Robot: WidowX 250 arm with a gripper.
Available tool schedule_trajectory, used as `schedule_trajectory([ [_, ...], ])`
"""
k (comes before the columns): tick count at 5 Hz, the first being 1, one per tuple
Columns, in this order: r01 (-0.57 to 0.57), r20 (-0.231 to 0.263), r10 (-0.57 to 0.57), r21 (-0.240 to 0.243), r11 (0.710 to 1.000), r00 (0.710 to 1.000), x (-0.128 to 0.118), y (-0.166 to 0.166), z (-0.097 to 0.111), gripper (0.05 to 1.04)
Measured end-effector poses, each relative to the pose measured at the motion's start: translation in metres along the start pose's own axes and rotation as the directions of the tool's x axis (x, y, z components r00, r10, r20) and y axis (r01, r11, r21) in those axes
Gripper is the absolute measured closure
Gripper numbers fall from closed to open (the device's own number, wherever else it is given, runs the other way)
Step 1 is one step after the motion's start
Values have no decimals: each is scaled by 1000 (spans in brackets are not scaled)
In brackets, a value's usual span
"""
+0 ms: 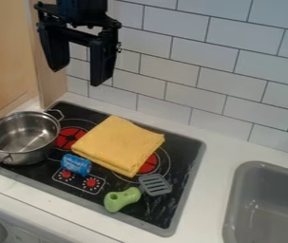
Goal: Move yellow towel in between the stove and sink
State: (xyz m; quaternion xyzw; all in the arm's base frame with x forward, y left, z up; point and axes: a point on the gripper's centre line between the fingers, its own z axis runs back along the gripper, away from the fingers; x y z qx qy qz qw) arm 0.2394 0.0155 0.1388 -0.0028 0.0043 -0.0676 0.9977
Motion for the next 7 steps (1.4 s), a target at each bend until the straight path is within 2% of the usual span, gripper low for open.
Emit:
schedule_trajectory([
  [1,-8,-57,8,-11,1000,998,-9,-1,-14,84],
  [2,-38,-129,38,2,999,991,6,9,-31,84],
  [3,-52,-95,51,-7,999,994,33,14,-27,84],
  [4,-54,-70,53,-19,998,996,49,15,-35,84],
  [5,-47,-58,46,-9,999,997,58,13,-48,84],
  [6,-56,-84,59,40,998,995,65,9,-71,84],
  [7,-39,-88,44,58,998,995,71,-1,-85,84],
])
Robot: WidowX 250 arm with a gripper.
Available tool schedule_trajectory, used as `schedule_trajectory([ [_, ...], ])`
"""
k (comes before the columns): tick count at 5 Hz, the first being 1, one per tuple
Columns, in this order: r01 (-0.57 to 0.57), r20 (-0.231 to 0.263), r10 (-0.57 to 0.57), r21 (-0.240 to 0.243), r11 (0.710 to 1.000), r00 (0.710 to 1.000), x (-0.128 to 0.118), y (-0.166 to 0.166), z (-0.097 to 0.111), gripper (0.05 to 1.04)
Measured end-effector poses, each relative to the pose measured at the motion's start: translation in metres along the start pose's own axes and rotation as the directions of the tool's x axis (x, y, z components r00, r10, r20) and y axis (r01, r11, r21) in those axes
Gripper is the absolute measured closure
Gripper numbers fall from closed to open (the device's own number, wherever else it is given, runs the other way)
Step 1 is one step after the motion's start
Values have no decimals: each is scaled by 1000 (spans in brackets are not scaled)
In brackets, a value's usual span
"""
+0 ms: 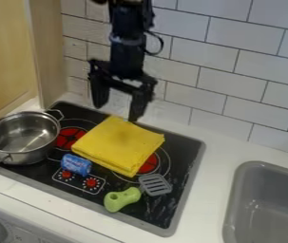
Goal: Move yellow towel in between the stove and sink
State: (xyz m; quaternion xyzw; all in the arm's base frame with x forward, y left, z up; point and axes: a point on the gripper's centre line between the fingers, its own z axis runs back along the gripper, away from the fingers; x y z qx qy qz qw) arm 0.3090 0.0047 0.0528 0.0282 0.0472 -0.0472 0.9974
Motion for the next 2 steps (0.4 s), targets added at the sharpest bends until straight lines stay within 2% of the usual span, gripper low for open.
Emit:
schedule_trajectory([
  [1,-17,23,17,7,1000,1000,4,1,-3,84],
  [2,-19,9,19,7,1000,1000,6,-5,-19,84],
])
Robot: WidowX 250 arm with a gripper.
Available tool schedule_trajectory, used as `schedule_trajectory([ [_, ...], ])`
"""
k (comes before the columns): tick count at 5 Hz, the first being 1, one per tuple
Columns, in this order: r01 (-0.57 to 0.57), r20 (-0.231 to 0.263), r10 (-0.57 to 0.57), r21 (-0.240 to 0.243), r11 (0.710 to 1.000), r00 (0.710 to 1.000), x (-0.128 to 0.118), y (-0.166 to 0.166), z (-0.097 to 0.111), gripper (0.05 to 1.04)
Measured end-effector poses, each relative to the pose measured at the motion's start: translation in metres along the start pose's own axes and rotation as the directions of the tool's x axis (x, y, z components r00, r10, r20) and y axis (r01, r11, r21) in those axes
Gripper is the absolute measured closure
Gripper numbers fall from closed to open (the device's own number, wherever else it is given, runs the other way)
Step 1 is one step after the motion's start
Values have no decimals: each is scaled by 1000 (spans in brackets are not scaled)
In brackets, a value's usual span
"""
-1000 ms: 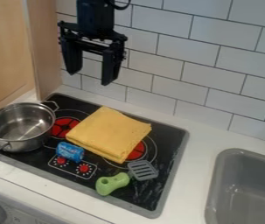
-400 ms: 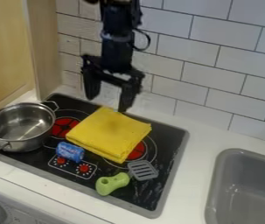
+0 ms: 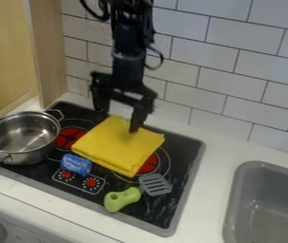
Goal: Move yellow towel in between the stove and sink
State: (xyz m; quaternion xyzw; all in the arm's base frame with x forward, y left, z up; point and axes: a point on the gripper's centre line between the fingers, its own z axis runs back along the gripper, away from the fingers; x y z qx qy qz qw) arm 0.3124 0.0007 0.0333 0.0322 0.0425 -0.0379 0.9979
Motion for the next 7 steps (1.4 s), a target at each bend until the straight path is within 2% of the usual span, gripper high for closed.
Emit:
schedule_trajectory([
  [1,-4,-9,4,-40,999,1000,1,-8,-9,84],
  [4,-39,-25,37,-73,997,999,-1,-13,-27,84],
  [7,-48,-23,46,-111,993,999,1,-20,-30,84],
])
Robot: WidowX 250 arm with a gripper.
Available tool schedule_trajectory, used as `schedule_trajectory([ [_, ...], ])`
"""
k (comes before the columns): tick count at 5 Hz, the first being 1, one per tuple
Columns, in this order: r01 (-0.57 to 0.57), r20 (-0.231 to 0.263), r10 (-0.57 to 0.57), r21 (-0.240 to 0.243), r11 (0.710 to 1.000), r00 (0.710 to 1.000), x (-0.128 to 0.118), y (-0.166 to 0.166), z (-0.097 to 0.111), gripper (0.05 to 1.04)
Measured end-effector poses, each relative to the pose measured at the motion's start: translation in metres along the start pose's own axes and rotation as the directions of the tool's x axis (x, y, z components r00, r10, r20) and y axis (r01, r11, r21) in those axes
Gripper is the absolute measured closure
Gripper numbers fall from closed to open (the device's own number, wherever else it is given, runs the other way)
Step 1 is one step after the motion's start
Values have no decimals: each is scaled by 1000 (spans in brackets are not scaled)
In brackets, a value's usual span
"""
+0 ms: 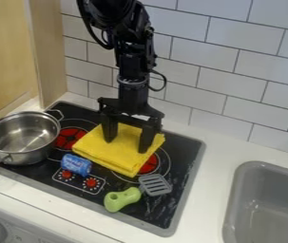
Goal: Move yellow towel in between the stove and sink
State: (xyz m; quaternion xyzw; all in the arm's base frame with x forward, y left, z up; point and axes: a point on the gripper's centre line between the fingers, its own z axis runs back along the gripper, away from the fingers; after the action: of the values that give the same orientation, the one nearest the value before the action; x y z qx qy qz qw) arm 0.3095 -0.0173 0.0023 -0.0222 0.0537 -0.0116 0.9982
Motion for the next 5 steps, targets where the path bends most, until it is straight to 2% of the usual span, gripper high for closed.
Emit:
schedule_trajectory([
  [2,49,-1,-49,4,999,999,2,-19,-2,84],
  [5,226,1,-226,20,974,974,7,-81,-5,84],
])
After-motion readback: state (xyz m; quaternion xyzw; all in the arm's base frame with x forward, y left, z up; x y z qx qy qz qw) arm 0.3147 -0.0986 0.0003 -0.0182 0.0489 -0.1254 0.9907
